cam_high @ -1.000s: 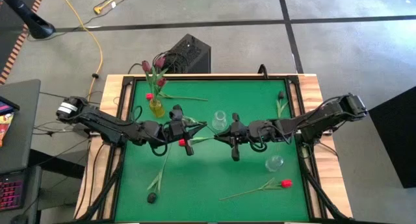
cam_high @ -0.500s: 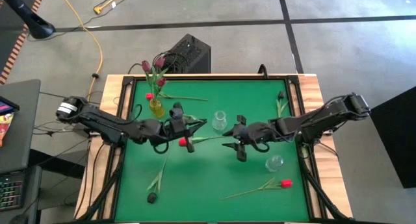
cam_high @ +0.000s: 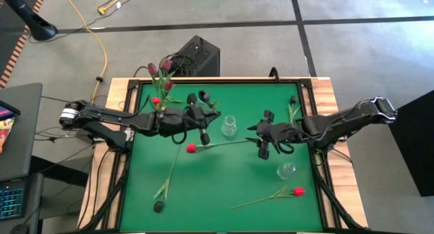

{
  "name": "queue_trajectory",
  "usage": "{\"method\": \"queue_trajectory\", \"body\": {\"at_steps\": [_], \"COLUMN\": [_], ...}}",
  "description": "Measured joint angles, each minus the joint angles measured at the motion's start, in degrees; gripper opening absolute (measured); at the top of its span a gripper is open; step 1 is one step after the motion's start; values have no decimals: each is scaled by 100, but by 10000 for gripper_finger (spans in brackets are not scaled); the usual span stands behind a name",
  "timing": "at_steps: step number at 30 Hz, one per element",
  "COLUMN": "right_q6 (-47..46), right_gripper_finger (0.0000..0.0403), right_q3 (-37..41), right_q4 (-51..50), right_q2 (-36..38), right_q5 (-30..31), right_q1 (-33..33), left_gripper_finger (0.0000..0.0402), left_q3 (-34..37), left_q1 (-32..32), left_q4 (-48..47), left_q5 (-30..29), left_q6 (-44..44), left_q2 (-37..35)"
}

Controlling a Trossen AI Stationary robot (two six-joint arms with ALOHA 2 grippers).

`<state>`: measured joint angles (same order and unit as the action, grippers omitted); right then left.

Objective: Sort flowers into vase by color
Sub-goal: Put the bottom middle black flower into the left transparent vase

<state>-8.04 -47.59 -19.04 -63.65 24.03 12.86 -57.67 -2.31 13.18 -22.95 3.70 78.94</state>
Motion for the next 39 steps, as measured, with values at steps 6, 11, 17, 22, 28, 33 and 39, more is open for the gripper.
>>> {"method": "queue_trajectory", "body": {"at_steps": [6,11,17,22,28,33,39], "right_q6": [99,99,75,91,99,99,64], "right_gripper_finger": [205,205,205,205,205,205,205], "right_q3": [0,7,7,7,7,7,7], "right_q4": [-188,-205,-231,-297,-283,-281,-281], "right_q2": [185,203,144,152,155,155,153], "right_q5": [125,155,152,153,153,153,151], "right_q1": [-55,-66,-42,-54,-70,-66,-66], "left_gripper_finger": [0,0,0,0,0,0,0], "left_q3": [-58,-246,-363,-360,-352,-352,-352], "left_q1": [271,389,483,627,685,708,706], "left_q4": [34,-55,-233,-589,-762,-801,-1013], "left_q5": [424,386,369,690,808,970,1036], "left_q6": [-269,-30,27,-308,-439,-457,-463], "left_q2": [322,657,645,649,649,649,649]}}
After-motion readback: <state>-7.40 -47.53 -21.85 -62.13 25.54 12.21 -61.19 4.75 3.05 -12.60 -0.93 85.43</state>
